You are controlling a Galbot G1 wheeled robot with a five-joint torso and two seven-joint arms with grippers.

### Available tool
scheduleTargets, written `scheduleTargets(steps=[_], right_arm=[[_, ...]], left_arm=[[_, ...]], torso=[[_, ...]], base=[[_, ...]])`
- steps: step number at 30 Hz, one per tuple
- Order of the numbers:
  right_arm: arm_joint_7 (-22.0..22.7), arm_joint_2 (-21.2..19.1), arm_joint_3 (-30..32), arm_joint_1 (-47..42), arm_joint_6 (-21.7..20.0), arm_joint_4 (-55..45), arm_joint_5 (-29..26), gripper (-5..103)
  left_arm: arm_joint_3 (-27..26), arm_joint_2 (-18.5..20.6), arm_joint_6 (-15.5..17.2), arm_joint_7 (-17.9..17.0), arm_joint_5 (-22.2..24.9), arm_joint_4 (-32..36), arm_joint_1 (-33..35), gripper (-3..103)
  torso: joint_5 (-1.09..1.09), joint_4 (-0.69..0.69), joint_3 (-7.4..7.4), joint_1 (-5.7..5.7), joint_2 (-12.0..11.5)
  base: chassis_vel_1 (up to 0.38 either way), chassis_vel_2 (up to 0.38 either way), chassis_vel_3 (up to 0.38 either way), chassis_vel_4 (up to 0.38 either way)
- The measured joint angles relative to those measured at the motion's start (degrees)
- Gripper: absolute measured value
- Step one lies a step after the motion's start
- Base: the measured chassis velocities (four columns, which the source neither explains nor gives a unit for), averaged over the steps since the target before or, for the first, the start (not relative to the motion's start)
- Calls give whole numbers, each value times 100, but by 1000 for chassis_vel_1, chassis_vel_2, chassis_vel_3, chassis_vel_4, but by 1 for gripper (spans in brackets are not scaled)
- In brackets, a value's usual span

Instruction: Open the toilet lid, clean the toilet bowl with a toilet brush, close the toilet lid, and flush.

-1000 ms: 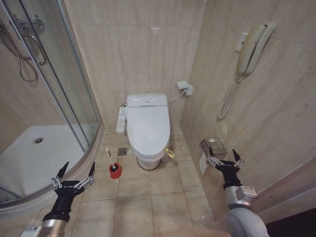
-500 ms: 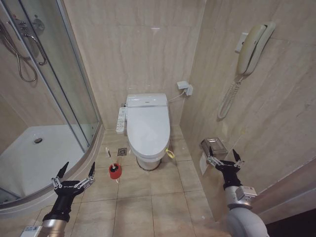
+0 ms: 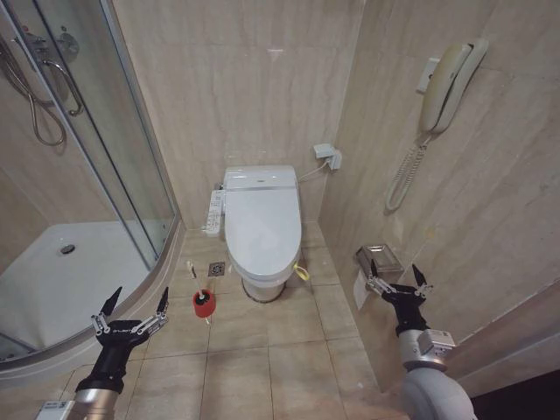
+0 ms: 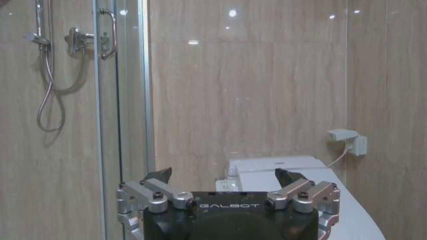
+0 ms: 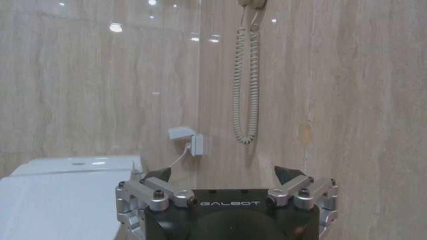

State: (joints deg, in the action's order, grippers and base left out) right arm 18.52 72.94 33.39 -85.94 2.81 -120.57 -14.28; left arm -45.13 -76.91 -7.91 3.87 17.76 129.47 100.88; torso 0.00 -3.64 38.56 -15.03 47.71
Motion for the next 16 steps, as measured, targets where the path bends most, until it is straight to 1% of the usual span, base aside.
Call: scheduleTargets(steps=[16], right_arm=[[0,0,0,0,0,0,0,100]], left_arm=[[0,0,0,0,0,0,0,100]], torso=[[0,0,0,0,0]], base=[[0,0,0,0]])
